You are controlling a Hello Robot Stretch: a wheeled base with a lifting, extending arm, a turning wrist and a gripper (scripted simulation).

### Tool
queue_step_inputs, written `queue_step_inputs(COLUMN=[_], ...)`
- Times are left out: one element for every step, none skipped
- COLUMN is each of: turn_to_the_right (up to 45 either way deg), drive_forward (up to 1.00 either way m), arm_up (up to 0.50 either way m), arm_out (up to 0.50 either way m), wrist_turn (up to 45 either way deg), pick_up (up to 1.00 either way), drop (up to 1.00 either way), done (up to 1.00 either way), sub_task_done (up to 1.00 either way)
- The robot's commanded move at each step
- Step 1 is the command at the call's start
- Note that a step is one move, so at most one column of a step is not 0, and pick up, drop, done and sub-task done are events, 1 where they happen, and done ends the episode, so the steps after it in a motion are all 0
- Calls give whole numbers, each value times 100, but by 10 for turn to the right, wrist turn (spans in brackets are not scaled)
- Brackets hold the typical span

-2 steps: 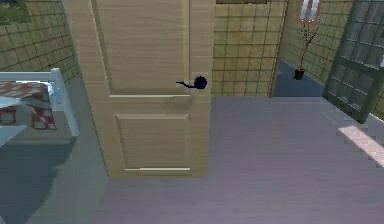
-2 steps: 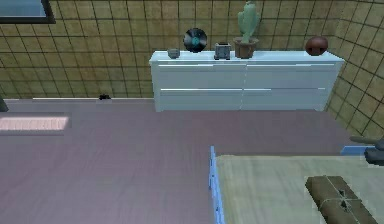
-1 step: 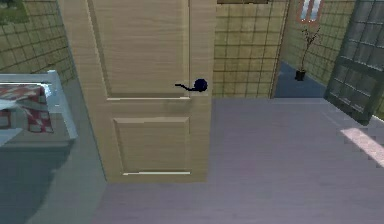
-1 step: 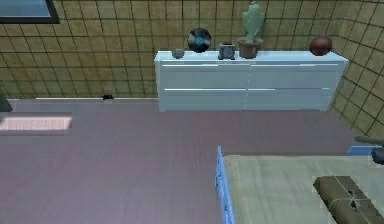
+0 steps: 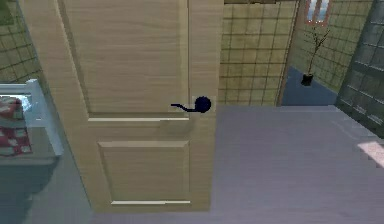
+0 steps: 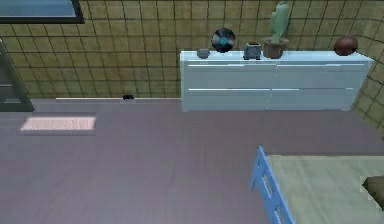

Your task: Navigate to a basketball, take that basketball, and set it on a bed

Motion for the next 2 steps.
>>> queue_step_inputs(turn_to_the_right=[450, 450], drive_forward=[0, 0], arm_up=[0, 0], arm_out=[0, 0], wrist_turn=[0, 0], pick_up=[0, 0], drop=[0, 0], done=[0, 0], sub_task_done=[0, 0])
